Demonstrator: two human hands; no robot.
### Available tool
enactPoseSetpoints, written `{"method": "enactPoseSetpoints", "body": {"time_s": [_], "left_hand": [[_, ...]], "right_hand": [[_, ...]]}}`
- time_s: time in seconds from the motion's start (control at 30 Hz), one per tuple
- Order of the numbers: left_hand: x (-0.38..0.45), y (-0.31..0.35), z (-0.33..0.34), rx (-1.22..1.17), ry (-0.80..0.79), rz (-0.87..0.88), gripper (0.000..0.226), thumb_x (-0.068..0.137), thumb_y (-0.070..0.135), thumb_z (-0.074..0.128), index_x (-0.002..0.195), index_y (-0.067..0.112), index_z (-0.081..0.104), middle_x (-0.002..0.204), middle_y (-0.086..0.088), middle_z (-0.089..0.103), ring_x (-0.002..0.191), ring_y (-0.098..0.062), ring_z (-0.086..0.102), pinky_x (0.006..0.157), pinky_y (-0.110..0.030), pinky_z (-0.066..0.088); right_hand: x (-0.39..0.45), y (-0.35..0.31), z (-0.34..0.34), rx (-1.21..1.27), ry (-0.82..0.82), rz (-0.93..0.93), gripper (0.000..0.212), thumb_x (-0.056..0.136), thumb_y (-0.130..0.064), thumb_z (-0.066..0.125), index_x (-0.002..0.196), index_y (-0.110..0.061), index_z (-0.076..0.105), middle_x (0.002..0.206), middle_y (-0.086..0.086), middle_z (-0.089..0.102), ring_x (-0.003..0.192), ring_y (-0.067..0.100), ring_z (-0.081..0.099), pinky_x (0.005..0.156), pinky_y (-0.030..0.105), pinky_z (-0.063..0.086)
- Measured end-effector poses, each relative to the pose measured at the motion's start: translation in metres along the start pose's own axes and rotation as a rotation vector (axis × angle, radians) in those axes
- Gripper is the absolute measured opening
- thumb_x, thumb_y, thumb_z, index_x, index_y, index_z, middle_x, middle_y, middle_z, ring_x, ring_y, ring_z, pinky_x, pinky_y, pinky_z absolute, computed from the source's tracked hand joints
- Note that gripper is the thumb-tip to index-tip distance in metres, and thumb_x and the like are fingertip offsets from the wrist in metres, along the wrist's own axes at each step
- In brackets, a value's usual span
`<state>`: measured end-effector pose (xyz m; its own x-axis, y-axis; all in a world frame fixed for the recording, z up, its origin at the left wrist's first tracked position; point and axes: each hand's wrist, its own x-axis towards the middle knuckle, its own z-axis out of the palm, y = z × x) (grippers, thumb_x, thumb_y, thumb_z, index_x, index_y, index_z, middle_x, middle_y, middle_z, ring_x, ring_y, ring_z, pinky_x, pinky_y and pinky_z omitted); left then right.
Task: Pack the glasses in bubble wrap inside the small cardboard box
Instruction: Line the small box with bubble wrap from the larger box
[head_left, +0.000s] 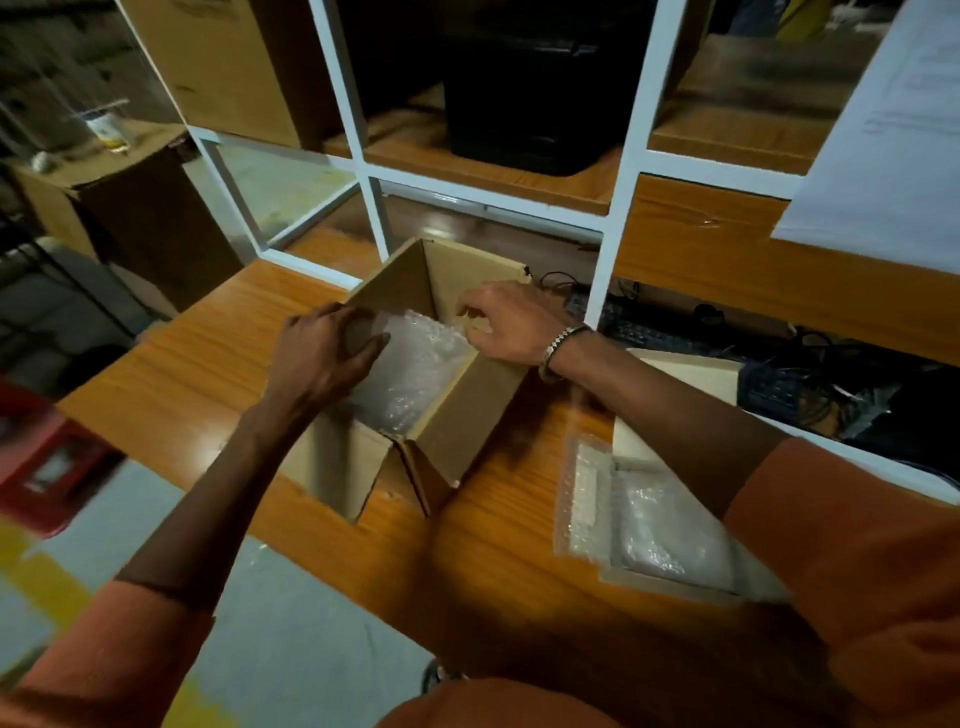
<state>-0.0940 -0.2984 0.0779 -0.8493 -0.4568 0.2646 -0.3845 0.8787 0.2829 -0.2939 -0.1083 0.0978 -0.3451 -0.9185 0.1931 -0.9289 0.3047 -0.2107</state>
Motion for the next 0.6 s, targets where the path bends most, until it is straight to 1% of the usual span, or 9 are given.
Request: {"method": "enactPoseSetpoints", "body": {"time_s": [0.07, 0.13, 0.23, 0.27, 0.33, 0.37, 0.43, 0.53, 0.6], "left_hand": [[0.002, -0.014, -0.004, 0.002, -0.081, 0.045, 0.066, 0.095, 0.070, 0.047, 0.133, 0.022, 0.071, 0.129, -0.009, 0.074, 0.114, -0.028, 0.071, 0.113, -0.052, 0.046], [0.003, -0.023, -0.003, 0.050, -0.157, 0.109, 0.071, 0.091, 0.073, 0.042, 0.137, 0.026, 0.068, 0.143, -0.005, 0.068, 0.134, -0.023, 0.062, 0.127, -0.051, 0.025], [0.010, -0.030, -0.001, 0.062, -0.256, 0.153, 0.070, 0.091, 0.069, 0.040, 0.142, 0.028, 0.064, 0.155, 0.000, 0.059, 0.150, -0.017, 0.047, 0.132, -0.053, 0.008], [0.012, -0.033, -0.002, 0.059, -0.281, 0.162, 0.065, 0.094, 0.064, 0.043, 0.144, 0.027, 0.063, 0.157, -0.001, 0.057, 0.152, -0.019, 0.044, 0.133, -0.054, 0.006], [0.016, -0.040, 0.000, 0.056, -0.311, 0.200, 0.054, 0.098, 0.046, 0.054, 0.148, 0.025, 0.060, 0.161, -0.005, 0.052, 0.156, -0.023, 0.039, 0.132, -0.057, 0.003], [0.018, -0.045, 0.002, 0.053, -0.310, 0.227, 0.055, 0.097, 0.036, 0.060, 0.151, 0.025, 0.057, 0.165, -0.006, 0.048, 0.158, -0.024, 0.036, 0.131, -0.057, 0.002], [0.023, -0.053, 0.006, 0.040, -0.290, 0.267, 0.073, 0.090, 0.026, 0.070, 0.159, 0.026, 0.045, 0.172, -0.009, 0.036, 0.161, -0.027, 0.027, 0.131, -0.058, 0.002], [0.033, -0.049, 0.011, -0.104, -0.280, 0.229, 0.105, 0.086, 0.021, 0.084, 0.169, 0.029, 0.021, 0.178, -0.010, 0.017, 0.162, -0.032, 0.021, 0.131, -0.059, 0.013], [0.041, -0.036, 0.011, -0.320, -0.193, 0.148, 0.099, 0.093, 0.019, 0.078, 0.170, 0.026, 0.017, 0.178, -0.012, 0.013, 0.161, -0.033, 0.018, 0.130, -0.056, 0.021]], "right_hand": [[0.022, -0.010, 0.009, 0.026, -0.106, -0.005, 0.043, 0.092, -0.050, 0.066, 0.127, -0.026, 0.069, 0.123, -0.002, 0.073, 0.112, 0.022, 0.067, 0.083, 0.032, 0.051], [0.039, -0.022, 0.019, 0.040, -0.288, -0.002, 0.072, 0.082, -0.069, 0.074, 0.142, -0.030, 0.060, 0.141, -0.002, 0.065, 0.126, 0.022, 0.061, 0.094, 0.037, 0.051], [0.052, -0.033, 0.032, 0.076, -0.554, 0.088, 0.110, 0.065, -0.087, 0.075, 0.157, -0.035, 0.041, 0.160, -0.003, 0.047, 0.141, 0.025, 0.050, 0.108, 0.044, 0.046], [0.057, -0.035, 0.037, 0.079, -0.580, 0.107, 0.111, 0.066, -0.083, 0.078, 0.157, -0.034, 0.040, 0.158, -0.002, 0.049, 0.138, 0.025, 0.052, 0.106, 0.043, 0.048], [0.063, -0.036, 0.046, 0.072, -0.516, 0.112, 0.088, 0.075, -0.059, 0.087, 0.150, -0.031, 0.049, 0.140, 0.002, 0.062, 0.123, 0.025, 0.060, 0.091, 0.038, 0.052], [0.064, -0.035, 0.048, 0.090, -0.452, 0.113, 0.072, 0.080, -0.042, 0.088, 0.143, -0.029, 0.056, 0.128, 0.002, 0.064, 0.114, 0.024, 0.063, 0.082, 0.036, 0.051], [0.064, -0.032, 0.047, 0.226, -0.316, 0.145, 0.051, 0.085, -0.020, 0.084, 0.132, -0.027, 0.066, 0.113, 0.000, 0.064, 0.102, 0.021, 0.064, 0.076, 0.035, 0.052], [0.061, -0.026, 0.034, 0.472, -0.137, 0.231, 0.042, 0.089, -0.012, 0.079, 0.127, -0.026, 0.070, 0.109, -0.006, 0.064, 0.096, 0.014, 0.063, 0.076, 0.031, 0.051], [0.057, -0.018, 0.026, 0.587, -0.039, 0.296, 0.044, 0.088, -0.010, 0.080, 0.126, -0.029, 0.067, 0.111, -0.003, 0.064, 0.094, 0.014, 0.063, 0.074, 0.033, 0.056]]}}
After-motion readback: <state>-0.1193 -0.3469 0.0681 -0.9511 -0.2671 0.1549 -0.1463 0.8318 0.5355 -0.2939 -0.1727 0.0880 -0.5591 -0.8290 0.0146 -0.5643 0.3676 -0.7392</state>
